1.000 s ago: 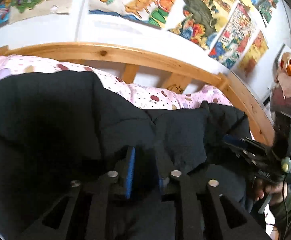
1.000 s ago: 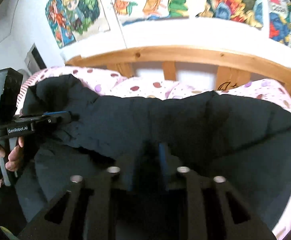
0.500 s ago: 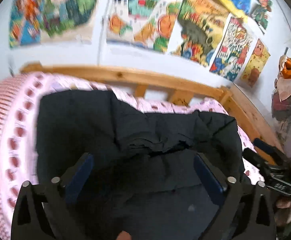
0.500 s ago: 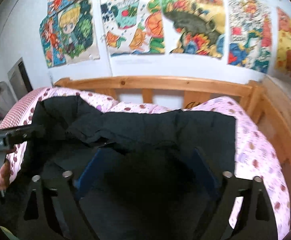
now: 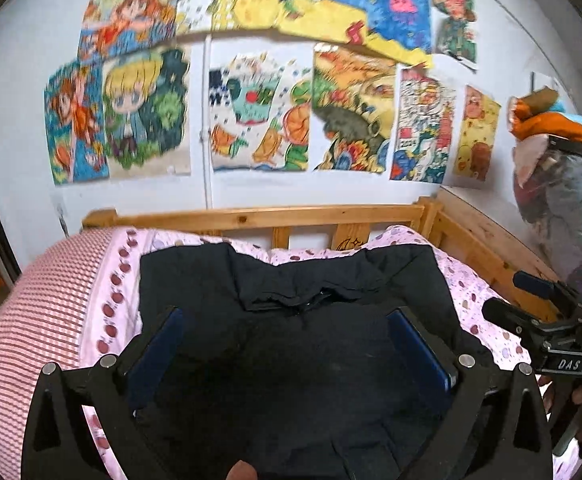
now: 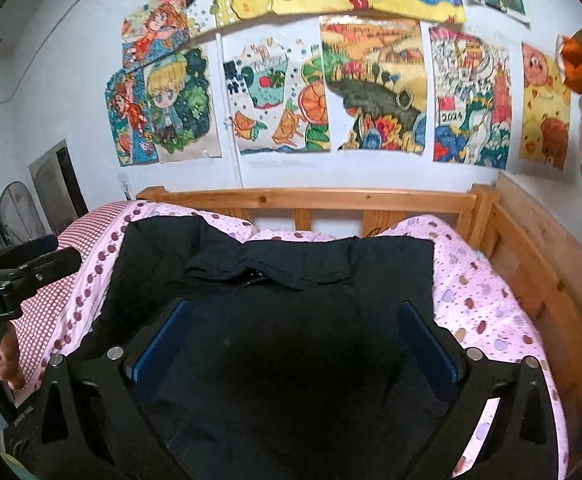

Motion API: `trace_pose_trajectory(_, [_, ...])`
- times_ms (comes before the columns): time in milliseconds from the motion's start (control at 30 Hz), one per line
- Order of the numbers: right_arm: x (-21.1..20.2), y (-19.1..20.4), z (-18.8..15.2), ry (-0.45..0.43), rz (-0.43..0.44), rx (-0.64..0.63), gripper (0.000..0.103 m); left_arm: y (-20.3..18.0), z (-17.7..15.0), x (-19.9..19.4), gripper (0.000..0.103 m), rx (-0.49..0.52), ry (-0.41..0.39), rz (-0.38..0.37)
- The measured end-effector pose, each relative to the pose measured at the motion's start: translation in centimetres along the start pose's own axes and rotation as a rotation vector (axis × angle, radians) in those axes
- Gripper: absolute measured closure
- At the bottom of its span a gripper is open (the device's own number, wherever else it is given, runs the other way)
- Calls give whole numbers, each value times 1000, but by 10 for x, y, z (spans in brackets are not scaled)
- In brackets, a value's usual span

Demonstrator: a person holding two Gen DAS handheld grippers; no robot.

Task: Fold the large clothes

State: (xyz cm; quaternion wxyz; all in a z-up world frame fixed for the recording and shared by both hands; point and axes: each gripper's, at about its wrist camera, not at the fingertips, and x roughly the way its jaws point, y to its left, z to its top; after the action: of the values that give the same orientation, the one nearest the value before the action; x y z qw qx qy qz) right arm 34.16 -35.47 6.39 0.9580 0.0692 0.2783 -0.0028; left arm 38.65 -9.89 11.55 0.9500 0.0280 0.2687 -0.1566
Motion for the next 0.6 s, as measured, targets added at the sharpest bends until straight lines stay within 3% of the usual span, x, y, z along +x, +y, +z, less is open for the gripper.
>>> trace_pose_trajectory(200, [-40,3,-8,-16,15,0,2,-10,-8,-49,0,-10,-62,-23])
trace_pose_trajectory(600, [-98,19,-42,-69,-1,-30,2,-26,-43,-107,0,20,-97,-8])
